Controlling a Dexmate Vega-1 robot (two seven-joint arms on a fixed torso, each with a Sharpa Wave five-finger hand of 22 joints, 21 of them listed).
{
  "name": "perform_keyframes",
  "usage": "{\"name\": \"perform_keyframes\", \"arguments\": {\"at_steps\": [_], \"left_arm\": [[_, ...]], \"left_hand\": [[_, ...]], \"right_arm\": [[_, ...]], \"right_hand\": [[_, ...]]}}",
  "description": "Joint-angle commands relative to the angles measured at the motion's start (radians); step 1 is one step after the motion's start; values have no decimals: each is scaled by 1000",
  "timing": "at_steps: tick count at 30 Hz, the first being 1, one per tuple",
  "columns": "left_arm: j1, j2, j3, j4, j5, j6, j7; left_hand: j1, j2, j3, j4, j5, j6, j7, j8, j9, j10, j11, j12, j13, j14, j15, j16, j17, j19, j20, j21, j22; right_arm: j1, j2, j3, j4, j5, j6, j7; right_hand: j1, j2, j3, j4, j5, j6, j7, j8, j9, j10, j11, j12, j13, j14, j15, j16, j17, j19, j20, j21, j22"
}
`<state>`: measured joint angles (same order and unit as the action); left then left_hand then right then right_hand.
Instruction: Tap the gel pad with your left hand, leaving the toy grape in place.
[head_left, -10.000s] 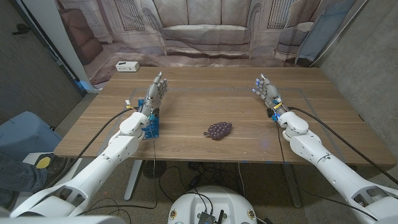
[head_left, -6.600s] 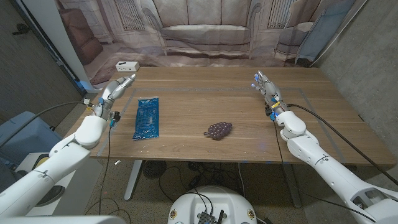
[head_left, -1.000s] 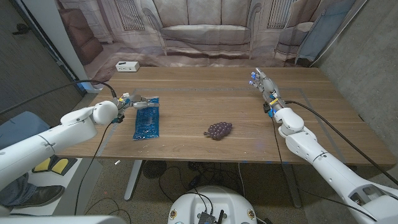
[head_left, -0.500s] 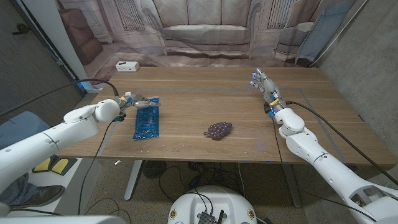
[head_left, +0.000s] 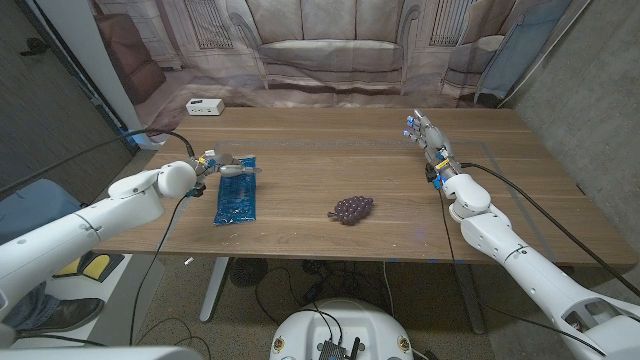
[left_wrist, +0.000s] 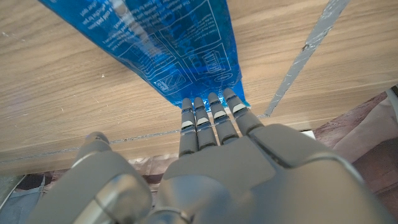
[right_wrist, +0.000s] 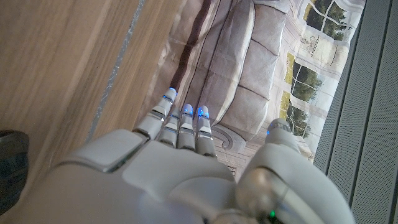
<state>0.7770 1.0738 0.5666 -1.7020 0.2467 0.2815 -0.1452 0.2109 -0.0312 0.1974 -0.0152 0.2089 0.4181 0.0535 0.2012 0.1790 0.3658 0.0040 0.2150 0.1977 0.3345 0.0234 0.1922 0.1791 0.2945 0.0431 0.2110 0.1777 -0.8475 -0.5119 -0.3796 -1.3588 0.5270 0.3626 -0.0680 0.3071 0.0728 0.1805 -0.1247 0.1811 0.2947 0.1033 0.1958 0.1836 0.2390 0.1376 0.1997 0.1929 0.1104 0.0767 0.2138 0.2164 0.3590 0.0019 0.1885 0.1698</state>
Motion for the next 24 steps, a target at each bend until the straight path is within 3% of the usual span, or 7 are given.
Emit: {"name": "perform_keyframes", "arguments": {"at_steps": [1,24], "left_arm": [[0,-2,8,4,5,16,-3],[-39,-3,36,18,38,21,-59]], "left_hand": [[3,6,0,-2,-1,3,3,-1,5,-4,4,1,4,-6,0,-4,2,8,-10,1,2],[8,8,-1,-6,-1,4,8,-3,5,-4,3,0,4,-7,-2,-4,1,17,-11,0,1]], "right_arm": [[0,-4,3,-2,4,-9,-4],[14,6,-7,14,2,-14,2]], "right_hand": [[2,7,-2,-5,-2,2,-3,-2,2,-2,-1,0,3,-4,1,-3,1,-5,0,2,4],[2,7,-2,-5,-2,3,-5,-2,2,-1,-2,1,3,-4,1,-3,2,-7,1,3,4]]}}
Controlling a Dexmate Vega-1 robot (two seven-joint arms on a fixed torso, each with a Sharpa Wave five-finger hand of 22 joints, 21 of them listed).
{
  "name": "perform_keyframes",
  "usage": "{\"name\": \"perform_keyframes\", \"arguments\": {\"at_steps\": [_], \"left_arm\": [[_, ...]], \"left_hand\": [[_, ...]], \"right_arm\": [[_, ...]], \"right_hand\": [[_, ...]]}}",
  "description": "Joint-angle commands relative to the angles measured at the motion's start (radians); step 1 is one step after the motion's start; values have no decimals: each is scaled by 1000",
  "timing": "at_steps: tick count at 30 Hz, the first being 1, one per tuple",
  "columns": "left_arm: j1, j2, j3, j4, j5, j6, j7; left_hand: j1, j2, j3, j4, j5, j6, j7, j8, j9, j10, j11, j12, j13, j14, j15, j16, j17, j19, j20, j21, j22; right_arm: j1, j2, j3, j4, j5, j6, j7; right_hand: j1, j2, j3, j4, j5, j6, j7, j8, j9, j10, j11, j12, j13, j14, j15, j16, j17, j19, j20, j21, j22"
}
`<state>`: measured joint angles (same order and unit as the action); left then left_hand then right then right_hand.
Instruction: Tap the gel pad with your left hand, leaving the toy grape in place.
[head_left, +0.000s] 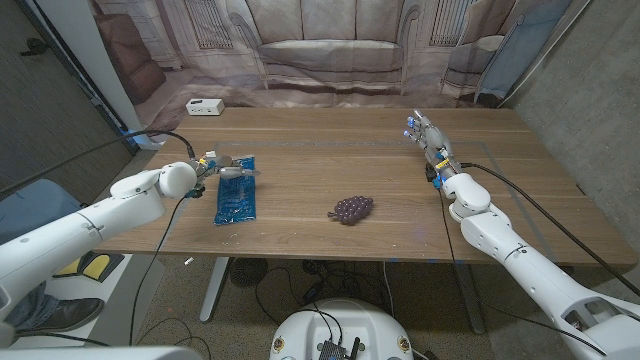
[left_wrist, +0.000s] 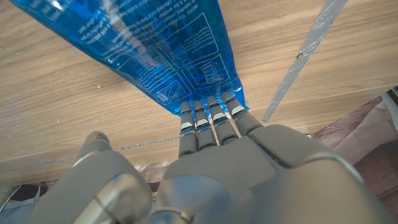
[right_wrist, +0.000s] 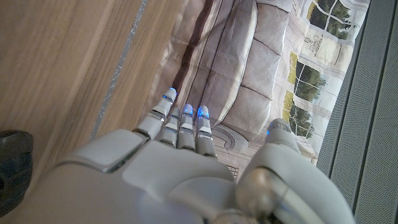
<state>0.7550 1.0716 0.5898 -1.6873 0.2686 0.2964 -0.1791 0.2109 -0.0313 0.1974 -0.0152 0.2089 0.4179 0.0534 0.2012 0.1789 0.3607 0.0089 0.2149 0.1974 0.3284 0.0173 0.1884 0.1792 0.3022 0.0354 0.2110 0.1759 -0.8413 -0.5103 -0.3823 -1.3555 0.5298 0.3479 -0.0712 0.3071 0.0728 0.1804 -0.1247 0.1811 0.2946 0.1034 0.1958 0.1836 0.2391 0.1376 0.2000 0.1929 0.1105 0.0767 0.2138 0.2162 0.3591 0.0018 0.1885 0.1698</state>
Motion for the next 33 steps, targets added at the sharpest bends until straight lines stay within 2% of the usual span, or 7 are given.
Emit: {"name": "perform_keyframes", "arguments": {"at_steps": [1,33], "left_arm": [[-19,-1,15,3,18,7,-28],[-50,-45,59,58,33,-7,-72]], "left_hand": [[8,8,-1,-6,-1,4,8,-3,5,1,-3,0,4,-1,3,0,1,9,-3,0,3],[11,11,-3,-9,-1,4,8,-5,5,-8,-1,-5,4,-9,4,-2,1,5,-1,-5,3]], "right_arm": [[9,5,-4,12,0,2,7],[-3,-1,0,-9,-3,-8,-9]], "right_hand": [[2,7,-2,-5,-2,3,-5,-2,2,-1,-2,0,3,-4,1,-3,2,-7,1,3,4],[4,9,-2,-6,-2,5,-6,-1,2,1,-2,1,3,-5,2,-3,2,-10,3,4,4]]}}
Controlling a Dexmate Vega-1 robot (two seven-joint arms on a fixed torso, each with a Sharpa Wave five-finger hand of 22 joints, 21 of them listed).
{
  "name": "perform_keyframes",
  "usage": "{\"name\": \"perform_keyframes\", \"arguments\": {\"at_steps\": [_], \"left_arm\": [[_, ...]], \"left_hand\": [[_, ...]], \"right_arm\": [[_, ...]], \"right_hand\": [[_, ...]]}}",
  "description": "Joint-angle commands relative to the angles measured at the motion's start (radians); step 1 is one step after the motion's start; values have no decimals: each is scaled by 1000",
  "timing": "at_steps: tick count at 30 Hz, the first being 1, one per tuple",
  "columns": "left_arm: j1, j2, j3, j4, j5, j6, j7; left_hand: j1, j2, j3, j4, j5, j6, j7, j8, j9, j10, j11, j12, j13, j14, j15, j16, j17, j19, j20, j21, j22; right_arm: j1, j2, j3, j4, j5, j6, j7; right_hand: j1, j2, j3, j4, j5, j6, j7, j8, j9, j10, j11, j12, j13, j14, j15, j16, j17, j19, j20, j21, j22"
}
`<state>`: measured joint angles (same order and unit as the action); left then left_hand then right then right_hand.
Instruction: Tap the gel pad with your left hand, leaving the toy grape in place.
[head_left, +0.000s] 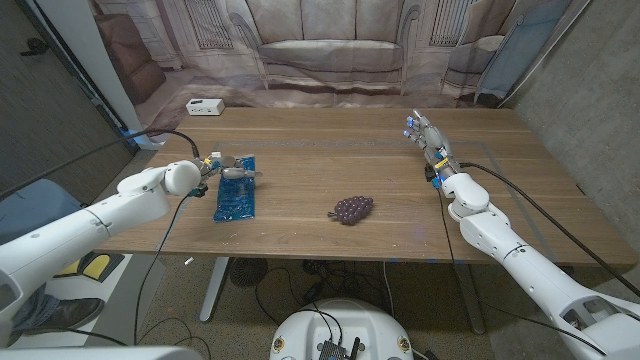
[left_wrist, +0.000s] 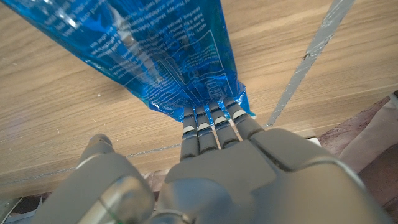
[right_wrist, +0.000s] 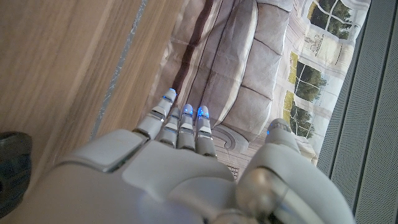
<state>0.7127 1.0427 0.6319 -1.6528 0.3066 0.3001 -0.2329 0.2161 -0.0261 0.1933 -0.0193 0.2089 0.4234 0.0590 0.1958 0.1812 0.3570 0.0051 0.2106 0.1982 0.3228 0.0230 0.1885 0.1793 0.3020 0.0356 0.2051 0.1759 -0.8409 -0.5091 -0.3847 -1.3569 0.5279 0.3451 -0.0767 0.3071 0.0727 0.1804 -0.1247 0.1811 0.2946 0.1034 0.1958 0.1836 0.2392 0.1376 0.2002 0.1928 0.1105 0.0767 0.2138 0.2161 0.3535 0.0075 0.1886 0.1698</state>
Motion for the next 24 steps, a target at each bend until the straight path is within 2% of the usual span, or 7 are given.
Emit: {"name": "perform_keyframes", "arguments": {"at_steps": [1,16,24], "left_arm": [[-9,-18,19,26,-6,-11,-21],[-46,-34,64,35,21,23,-93],[-66,-38,82,38,33,35,-134]], "left_hand": [[5,6,2,-5,-1,-1,4,0,3,-4,6,-1,3,-4,-2,-2,1,5,0,0,3],[6,8,1,-6,-1,-2,6,-1,3,-3,7,0,3,-2,0,-1,1,13,6,2,3],[6,10,0,-6,-1,10,8,3,3,11,7,5,3,22,4,8,2,31,8,7,4]], "right_arm": [[-4,-3,2,-7,-2,-5,-5],[11,-2,0,7,-1,-2,9],[14,-2,-1,10,0,-3,11]], "right_hand": [[4,9,-2,-6,-2,5,-6,-1,2,1,-2,1,3,-4,2,-3,2,-5,-2,3,4],[5,10,-2,-6,-2,6,-7,-1,2,1,-2,1,3,-4,4,-3,2,-5,-1,4,4],[5,10,-2,-6,-2,6,-7,-1,3,0,-3,1,4,-5,3,-3,2,-6,-1,4,4]]}}
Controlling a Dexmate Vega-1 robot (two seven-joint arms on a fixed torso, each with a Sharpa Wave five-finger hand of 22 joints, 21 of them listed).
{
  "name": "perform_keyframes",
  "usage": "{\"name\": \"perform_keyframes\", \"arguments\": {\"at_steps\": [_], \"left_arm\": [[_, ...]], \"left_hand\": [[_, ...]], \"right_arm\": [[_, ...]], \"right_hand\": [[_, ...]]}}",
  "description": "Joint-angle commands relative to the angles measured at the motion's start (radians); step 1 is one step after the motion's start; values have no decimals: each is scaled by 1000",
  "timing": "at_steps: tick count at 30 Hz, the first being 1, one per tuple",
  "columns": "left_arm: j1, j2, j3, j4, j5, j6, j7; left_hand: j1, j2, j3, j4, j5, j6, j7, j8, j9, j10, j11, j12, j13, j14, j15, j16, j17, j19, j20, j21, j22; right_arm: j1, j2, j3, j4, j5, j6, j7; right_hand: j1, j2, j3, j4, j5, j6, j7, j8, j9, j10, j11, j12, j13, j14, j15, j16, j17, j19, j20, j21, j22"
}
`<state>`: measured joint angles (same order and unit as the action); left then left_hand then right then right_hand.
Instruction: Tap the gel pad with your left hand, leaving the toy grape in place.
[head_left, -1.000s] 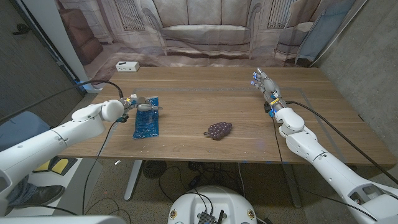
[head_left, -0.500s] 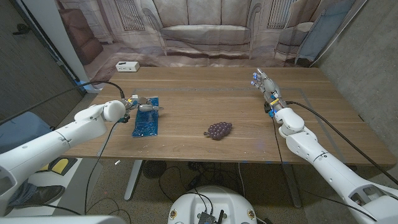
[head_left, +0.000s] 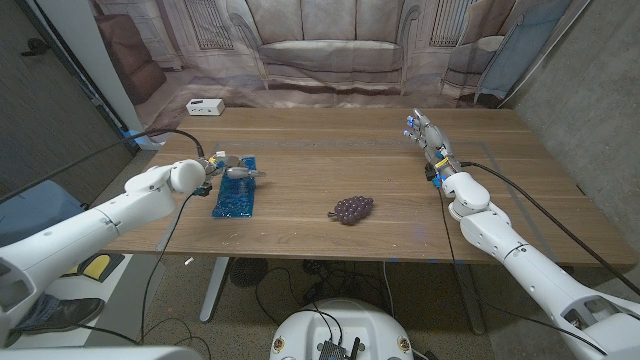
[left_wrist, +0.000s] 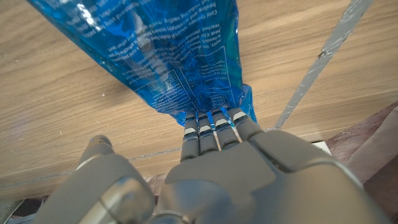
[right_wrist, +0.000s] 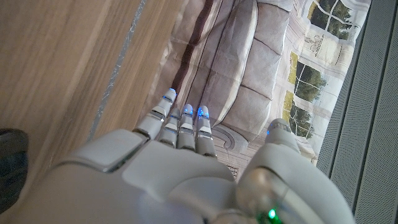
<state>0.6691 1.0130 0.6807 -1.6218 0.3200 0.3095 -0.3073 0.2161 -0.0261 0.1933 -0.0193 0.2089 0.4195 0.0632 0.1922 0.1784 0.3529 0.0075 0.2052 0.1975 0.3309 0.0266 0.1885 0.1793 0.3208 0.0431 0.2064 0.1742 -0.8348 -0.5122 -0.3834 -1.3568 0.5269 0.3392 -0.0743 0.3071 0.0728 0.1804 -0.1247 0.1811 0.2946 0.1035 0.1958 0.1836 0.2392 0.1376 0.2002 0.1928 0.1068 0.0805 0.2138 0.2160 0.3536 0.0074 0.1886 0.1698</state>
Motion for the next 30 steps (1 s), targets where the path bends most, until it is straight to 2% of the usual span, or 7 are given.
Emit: {"name": "perform_keyframes", "arguments": {"at_steps": [1,16,30], "left_arm": [[-22,-9,34,7,20,27,-60],[-5,-1,22,1,12,23,-33],[67,41,-52,-81,-5,33,94]], "left_hand": [[6,10,0,-6,-1,15,3,6,6,19,5,12,4,14,0,8,2,12,0,6,5],[6,12,-2,-7,-2,19,4,6,6,17,4,10,4,8,1,4,2,10,0,3,5],[6,14,-3,-7,-2,16,2,4,6,14,1,9,4,3,-1,1,2,7,6,0,6]], "right_arm": [[8,0,-2,10,-1,4,9],[-1,-2,-1,1,1,2,5],[-13,-9,3,-12,3,7,7]], "right_hand": [[5,10,-2,-6,-2,6,-7,-1,3,0,-2,1,4,-1,0,-3,2,-6,-1,4,4],[5,11,-2,-6,-3,6,-6,-2,3,-1,-2,1,4,-2,2,-3,2,-8,-1,4,4],[5,10,-3,-7,-3,6,-8,-2,3,-1,-3,1,4,-2,0,-3,2,-9,0,4,4]]}}
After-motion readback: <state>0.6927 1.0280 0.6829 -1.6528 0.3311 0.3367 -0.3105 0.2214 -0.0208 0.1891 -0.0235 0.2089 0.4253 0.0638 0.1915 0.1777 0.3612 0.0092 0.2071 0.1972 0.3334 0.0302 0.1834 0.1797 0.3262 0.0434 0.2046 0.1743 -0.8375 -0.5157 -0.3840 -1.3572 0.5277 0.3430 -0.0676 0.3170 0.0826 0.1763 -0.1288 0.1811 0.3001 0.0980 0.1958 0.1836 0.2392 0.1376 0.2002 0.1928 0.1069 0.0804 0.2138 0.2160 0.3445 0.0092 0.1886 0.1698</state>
